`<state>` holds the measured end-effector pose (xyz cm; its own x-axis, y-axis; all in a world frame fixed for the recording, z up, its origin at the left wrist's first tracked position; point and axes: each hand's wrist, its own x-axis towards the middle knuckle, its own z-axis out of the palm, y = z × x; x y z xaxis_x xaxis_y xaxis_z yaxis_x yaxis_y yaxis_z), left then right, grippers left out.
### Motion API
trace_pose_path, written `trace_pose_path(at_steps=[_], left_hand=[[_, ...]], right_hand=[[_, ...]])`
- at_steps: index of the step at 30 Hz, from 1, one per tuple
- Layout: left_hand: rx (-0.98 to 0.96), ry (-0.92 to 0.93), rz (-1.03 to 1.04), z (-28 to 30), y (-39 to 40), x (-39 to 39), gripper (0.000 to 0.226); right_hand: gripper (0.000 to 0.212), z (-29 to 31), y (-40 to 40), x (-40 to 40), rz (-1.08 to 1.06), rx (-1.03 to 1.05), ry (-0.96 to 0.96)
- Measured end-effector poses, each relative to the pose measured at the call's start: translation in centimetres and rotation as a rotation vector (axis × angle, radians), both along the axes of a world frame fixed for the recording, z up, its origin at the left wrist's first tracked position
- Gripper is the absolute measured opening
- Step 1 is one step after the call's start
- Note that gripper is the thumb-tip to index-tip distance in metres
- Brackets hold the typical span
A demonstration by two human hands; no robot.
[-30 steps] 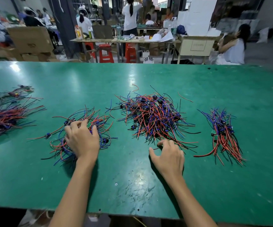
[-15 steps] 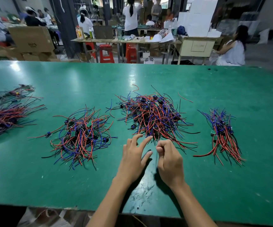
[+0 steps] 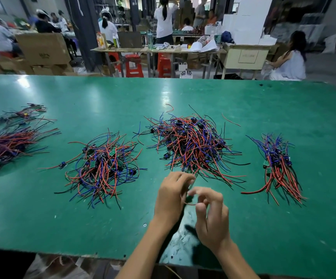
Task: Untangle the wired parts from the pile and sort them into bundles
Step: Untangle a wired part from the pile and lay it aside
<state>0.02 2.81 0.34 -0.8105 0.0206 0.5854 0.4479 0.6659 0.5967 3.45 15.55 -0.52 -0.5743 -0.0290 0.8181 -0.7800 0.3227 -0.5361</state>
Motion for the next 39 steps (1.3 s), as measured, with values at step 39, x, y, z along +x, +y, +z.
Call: trace_pose_path(at_steps=[39], left_hand=[[-0.097,-0.275,0.363,5.6,-18.4,-1.5,0.077]], right_hand=[[0.033,0.2,2.2,-5.7,-0.491,0.257,-0.735]])
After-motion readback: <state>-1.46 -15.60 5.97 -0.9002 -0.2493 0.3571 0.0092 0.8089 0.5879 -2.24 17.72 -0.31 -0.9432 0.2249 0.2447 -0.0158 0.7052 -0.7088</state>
